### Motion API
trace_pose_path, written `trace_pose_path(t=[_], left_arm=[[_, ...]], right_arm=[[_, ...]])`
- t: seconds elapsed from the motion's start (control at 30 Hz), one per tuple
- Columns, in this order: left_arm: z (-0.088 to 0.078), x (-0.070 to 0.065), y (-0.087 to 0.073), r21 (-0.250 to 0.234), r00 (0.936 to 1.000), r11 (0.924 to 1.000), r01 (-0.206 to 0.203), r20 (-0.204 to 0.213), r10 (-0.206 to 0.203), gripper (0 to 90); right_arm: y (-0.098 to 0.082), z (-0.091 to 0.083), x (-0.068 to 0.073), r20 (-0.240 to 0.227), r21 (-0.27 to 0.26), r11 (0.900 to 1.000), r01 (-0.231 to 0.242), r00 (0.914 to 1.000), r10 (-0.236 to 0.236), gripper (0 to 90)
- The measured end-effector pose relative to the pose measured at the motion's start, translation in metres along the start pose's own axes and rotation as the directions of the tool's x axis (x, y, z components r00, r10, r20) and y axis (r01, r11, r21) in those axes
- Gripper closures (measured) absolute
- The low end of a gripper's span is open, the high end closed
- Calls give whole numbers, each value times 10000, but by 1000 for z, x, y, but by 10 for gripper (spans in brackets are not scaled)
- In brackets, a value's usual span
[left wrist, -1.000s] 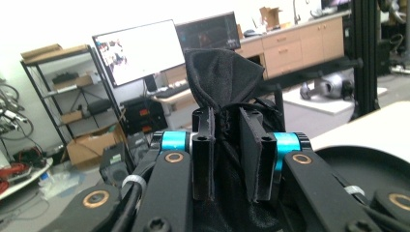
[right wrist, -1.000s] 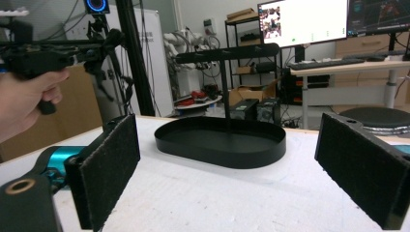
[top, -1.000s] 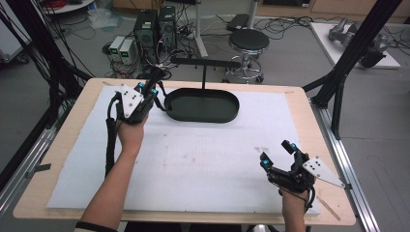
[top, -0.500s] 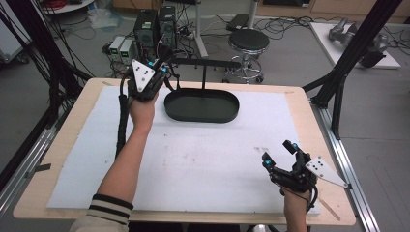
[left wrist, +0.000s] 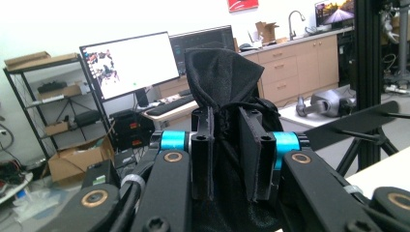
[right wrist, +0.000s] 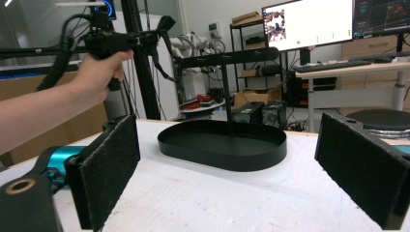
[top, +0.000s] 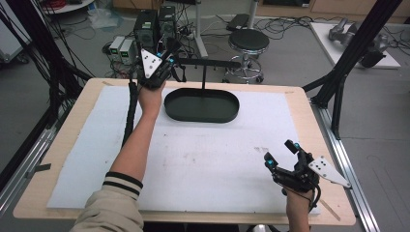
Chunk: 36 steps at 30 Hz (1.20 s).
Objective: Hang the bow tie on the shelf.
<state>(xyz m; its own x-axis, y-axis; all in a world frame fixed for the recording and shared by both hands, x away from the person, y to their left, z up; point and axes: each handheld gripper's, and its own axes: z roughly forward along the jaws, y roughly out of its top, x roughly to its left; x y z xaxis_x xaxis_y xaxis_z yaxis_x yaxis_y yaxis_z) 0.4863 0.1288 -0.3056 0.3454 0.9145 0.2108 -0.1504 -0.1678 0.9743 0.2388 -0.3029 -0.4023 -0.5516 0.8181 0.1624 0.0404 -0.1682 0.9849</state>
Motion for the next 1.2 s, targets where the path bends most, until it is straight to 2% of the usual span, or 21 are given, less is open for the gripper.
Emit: trace_pose_path(t=[0.13, 0.27, 0.5, 0.63, 0.73, 0.93, 1.03, 1.2], left_arm=[[10, 6, -4, 40, 10000, 10000, 70, 62, -70, 760], [16, 10, -12, 94, 9999, 9999, 122, -53, -121, 760], [18, 22, -23, 640, 9993, 9979, 92, -379, -68, 745], [17, 25, -27, 1043, 9989, 9943, -199, -409, 243, 724], [15, 27, -29, 1269, 9976, 9916, -232, -614, 312, 597], [3, 35, -33, 1285, 9940, 9912, -319, -1000, 449, 402], [-8, 41, -30, 1188, 9929, 9926, -255, -1120, 389, 325], [-36, 52, -19, 867, 9931, 9961, -190, -1136, 288, 255]], right_arm=[[1, 0, 0, -45, -17, 10000, 11, 10000, -11, 79], [1, 0, 0, -65, 13, 10000, 36, 10000, -36, 79], [0, -2, -1, -20, 53, 10000, 63, 10000, -62, 79], [-1, -1, -1, -4, 96, 9999, 86, 10000, -86, 79], [0, -2, 1, -1, 99, 9999, 38, 10000, -38, 79], [2, -2, 4, -53, 0, 9999, 146, 9999, -146, 79], [4, -1, 6, -97, -54, 9998, 176, 9998, -177, 79], [5, 0, 9, -120, -83, 9998, 200, 9997, -201, 79]])
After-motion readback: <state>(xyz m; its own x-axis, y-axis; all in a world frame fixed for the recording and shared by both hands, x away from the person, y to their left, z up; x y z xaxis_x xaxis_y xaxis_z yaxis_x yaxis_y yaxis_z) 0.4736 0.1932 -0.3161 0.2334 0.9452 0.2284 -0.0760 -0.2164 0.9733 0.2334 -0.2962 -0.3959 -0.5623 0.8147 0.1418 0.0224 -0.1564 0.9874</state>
